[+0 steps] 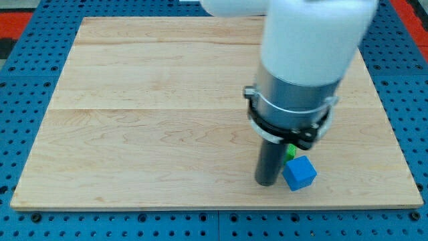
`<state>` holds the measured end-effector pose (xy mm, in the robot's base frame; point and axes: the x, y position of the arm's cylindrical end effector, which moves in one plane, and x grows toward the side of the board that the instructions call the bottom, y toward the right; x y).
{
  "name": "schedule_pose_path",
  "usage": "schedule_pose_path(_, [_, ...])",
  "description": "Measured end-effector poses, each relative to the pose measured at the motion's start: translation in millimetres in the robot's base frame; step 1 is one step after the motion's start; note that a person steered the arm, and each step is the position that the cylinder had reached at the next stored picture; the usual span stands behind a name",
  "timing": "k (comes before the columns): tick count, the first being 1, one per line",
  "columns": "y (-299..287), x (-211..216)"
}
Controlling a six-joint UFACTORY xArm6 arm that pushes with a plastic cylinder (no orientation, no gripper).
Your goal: Push green star left a bit
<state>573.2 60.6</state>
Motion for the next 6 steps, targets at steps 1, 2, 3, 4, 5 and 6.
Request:
schedule_pose_path(1, [-9, -15])
schedule_pose_path(2, [-9, -36])
schedule_pose_path(3, [-4, -43])
schedule_pose_path(4, [-2, -49])
schedule_pose_path(5, [8, -51])
schedule_pose_path(6, [21, -51])
